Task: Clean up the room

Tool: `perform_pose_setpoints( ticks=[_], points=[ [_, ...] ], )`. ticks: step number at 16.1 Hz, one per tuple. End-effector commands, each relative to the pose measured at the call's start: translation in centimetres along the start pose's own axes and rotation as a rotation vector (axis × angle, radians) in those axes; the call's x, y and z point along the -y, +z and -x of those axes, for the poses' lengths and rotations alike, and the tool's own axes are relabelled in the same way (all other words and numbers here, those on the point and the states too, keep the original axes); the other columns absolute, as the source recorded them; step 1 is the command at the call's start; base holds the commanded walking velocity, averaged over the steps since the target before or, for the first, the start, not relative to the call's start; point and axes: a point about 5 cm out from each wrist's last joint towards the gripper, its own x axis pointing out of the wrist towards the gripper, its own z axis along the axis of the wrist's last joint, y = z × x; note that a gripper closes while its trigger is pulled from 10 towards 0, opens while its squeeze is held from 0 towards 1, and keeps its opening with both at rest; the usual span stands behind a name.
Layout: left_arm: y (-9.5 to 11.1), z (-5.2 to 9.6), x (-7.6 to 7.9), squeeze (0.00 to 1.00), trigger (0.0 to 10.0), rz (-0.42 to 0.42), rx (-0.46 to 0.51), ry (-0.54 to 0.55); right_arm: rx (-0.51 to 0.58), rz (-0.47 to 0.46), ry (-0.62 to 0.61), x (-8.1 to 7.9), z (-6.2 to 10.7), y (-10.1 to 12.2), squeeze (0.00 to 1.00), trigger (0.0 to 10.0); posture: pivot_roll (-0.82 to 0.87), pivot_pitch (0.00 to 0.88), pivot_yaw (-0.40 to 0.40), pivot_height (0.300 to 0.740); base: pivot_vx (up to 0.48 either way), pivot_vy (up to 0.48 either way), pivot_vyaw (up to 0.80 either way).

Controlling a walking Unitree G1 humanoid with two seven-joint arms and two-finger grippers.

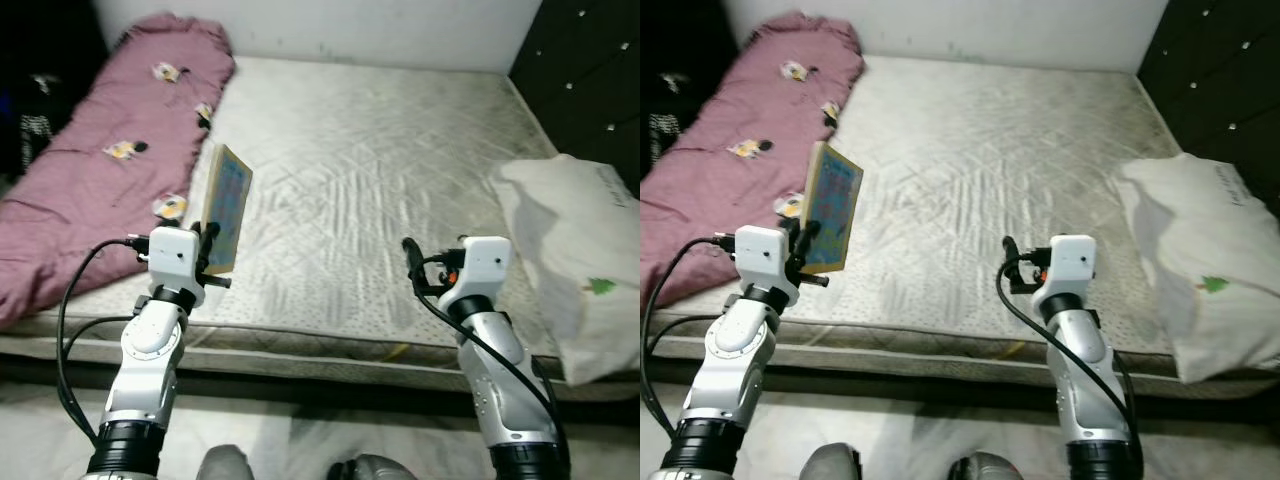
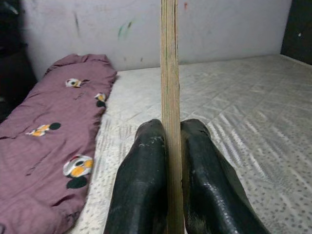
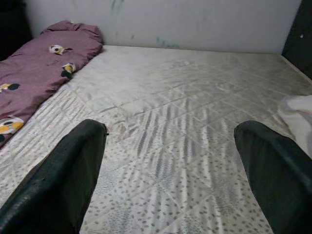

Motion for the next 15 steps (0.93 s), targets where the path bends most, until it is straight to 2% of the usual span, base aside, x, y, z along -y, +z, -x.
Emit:
perform_pose_setpoints(
  ticks=[1,13,15],
  points=[
    [1.07,-0.48,0.21,0.00,10.0,0.001,0.052,-0.010,0.000,0.006,-0.015,0.43,0.01,0.06,0.00,10.0,-0.04,0.044,-0.041,0.740,0.000,-0.292,0.00],
    [1.13,-0.50,0.24,0.00,10.0,0.005,0.055,-0.011,-0.004,0.006,-0.028,0.53,-0.09,0.05,0.00,10.0,-0.04,0.048,-0.042,0.740,0.000,-0.307,0.00],
    [1.16,-0.49,0.25,0.00,10.0,0.020,0.062,-0.009,-0.005,0.006,-0.029,0.56,-0.10,0.03,0.00,10.0,-0.04,0.048,-0.042,0.740,0.000,0.000,0.00]
  ],
)
